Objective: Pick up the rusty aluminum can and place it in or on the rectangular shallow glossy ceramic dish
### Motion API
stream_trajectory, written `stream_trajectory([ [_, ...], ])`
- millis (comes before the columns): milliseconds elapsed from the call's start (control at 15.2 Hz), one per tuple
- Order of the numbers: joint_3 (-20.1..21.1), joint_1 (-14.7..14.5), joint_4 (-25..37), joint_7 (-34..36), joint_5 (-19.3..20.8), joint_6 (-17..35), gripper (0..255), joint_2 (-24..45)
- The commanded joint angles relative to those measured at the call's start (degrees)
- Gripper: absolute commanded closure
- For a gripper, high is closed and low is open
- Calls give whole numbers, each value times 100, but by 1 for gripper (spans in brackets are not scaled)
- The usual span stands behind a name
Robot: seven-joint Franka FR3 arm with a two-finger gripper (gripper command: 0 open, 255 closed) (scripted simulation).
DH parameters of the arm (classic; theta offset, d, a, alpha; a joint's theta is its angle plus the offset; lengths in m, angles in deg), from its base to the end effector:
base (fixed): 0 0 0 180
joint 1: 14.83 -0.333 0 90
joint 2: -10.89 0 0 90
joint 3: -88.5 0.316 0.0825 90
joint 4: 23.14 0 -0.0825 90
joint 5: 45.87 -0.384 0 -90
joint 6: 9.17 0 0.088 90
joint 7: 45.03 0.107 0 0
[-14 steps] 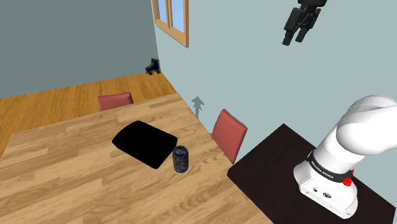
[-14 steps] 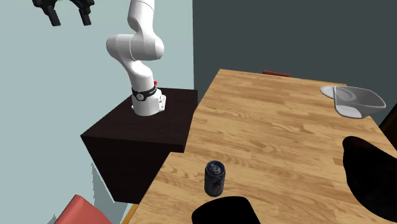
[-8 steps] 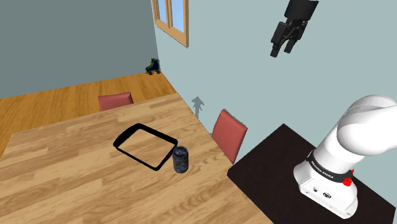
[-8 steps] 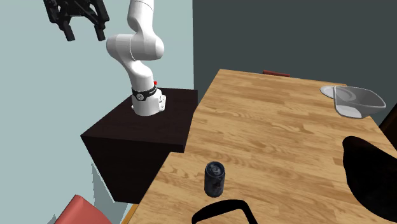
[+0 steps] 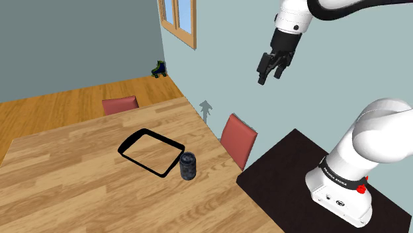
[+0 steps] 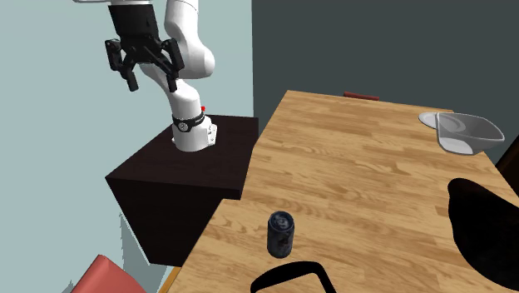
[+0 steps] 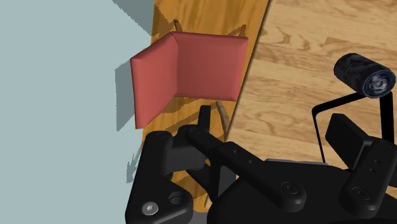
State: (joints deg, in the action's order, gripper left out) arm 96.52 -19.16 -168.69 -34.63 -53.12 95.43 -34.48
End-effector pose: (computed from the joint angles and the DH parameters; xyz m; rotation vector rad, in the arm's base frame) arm 0.3127 0.0849 0.5242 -3.1027 0.0483 -0.1055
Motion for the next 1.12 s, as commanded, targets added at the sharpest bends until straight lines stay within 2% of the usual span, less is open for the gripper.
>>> stream_trajectory([
  [0, 227, -85, -146, 215, -137, 319, 0, 126],
  [660, 1408, -345, -424, 1255, -562, 2149, 0, 1510],
  [1056, 2192, -232, -182, 2088, -321, 3235, 0, 2762],
])
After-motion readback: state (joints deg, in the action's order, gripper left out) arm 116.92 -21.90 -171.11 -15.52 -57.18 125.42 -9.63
